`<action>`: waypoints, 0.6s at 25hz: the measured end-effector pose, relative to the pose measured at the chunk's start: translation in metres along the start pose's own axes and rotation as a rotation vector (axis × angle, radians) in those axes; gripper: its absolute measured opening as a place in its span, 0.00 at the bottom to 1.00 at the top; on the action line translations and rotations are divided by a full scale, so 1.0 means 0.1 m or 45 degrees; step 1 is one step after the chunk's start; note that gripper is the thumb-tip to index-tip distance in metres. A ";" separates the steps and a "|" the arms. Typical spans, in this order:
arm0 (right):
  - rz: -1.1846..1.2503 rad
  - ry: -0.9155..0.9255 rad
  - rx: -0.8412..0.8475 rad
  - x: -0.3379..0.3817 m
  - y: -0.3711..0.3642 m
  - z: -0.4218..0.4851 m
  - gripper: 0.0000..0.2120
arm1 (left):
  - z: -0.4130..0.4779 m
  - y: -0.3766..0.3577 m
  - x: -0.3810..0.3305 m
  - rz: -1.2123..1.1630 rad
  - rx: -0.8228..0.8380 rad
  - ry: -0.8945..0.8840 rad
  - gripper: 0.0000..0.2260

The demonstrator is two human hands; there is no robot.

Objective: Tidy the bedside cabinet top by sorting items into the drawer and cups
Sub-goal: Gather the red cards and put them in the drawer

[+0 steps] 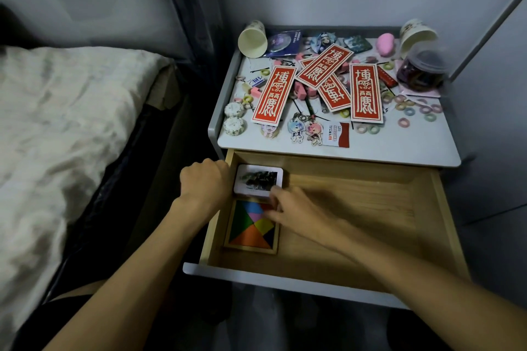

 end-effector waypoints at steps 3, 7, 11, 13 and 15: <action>0.024 0.007 -0.266 0.01 0.73 -0.04 0.06 | 0.08 0.31 0.03 -0.325 -0.218 0.041 0.07; 0.099 -0.073 -0.594 -0.21 1.68 0.04 0.04 | 0.30 0.70 -0.14 -0.912 -0.376 0.111 0.07; -0.096 -0.198 -0.824 -0.55 2.32 0.45 0.15 | 0.75 0.83 -0.53 -0.921 -0.357 0.044 0.21; -0.182 -0.247 -0.777 -0.60 2.43 0.72 0.22 | 0.96 0.71 -0.68 -0.774 -0.253 0.038 0.28; -0.172 -0.313 -0.731 -0.62 2.46 0.97 0.26 | 1.07 0.61 -0.78 -0.659 -0.186 0.031 0.29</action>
Point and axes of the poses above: each hand's wrist, its own z-axis towards the middle knuckle, its own y-axis out of the back of the hand, x = y × z, the point moved 9 cm from there along z, towards the middle knuckle, and after that the axes turned 10 degrees about -x, right-handed, at the moved point
